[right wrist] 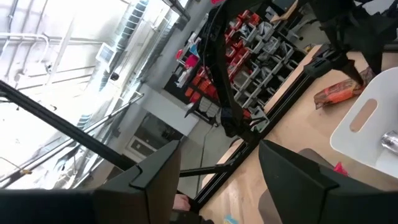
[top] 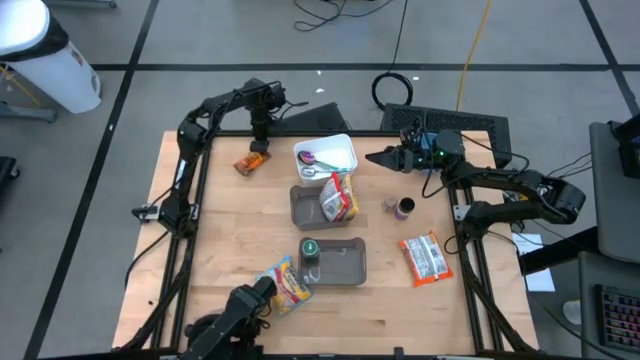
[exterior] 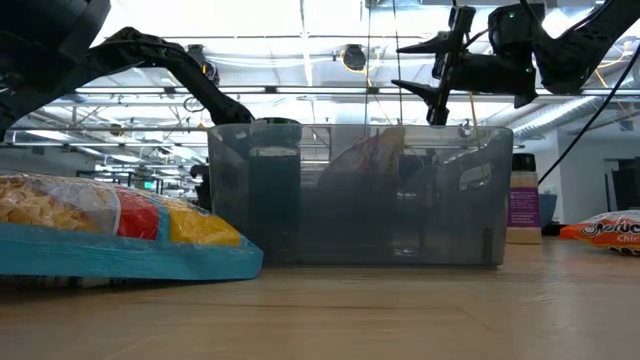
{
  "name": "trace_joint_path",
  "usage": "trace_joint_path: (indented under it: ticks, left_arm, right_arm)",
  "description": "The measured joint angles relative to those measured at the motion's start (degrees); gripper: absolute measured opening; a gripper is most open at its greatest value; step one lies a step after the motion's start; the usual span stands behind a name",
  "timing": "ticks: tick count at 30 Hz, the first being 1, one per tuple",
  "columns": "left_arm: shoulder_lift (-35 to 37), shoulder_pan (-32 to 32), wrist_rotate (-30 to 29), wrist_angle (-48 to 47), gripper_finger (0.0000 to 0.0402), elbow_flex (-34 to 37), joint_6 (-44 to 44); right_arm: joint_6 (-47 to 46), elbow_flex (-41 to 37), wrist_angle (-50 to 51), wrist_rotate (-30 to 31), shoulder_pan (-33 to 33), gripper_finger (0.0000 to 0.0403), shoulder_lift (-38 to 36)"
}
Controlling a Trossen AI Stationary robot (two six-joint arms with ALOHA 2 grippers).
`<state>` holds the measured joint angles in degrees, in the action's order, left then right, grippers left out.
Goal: Pick & Place Food Item
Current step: Put the orange seasoning pack into the bottom black bin
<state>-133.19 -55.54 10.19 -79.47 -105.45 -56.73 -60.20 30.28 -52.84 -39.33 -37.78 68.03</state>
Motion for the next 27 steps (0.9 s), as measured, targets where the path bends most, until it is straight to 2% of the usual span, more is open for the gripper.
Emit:
trace_joint_path:
  ticks: [3, 7, 9, 18, 22, 27]
  left_arm:
    - [-0.06, 0.04, -1.09, 0.42, 0.0113, 0.0, 0.28]
    - [-0.15, 0.12, -2.91, 1.11, 0.0032, -0.02, 0.89]
    - [-0.19, 0.12, -3.41, 1.2, 0.0009, 0.02, 1.69]
    - [-0.4, 0.45, -5.55, -0.75, 0.0006, -0.96, 1.78]
    - [-0.72, 0.28, -5.66, -3.62, 0.0004, -4.81, 3.23]
    - [-0.58, 0.23, -2.56, -7.06, 0.0003, -10.23, 7.78]
  right_arm:
    - [0.1, 0.0, 0.0, 0.0, 0.0, 0.021, 0.0]
    - [0.74, 0.0, 0.0, 0.01, -0.01, 0.021, 0.0]
    - [0.86, 0.0, 0.02, 0.0, -0.01, 0.021, 0.0]
    - [1.52, 0.0, 0.02, 0.02, 0.0, 0.021, 0.0]
    - [2.41, 0.0, 0.04, 0.02, -0.02, 0.021, 0.0]
    - [2.84, -0.02, 0.04, 0.13, -0.02, 0.021, 0.0]
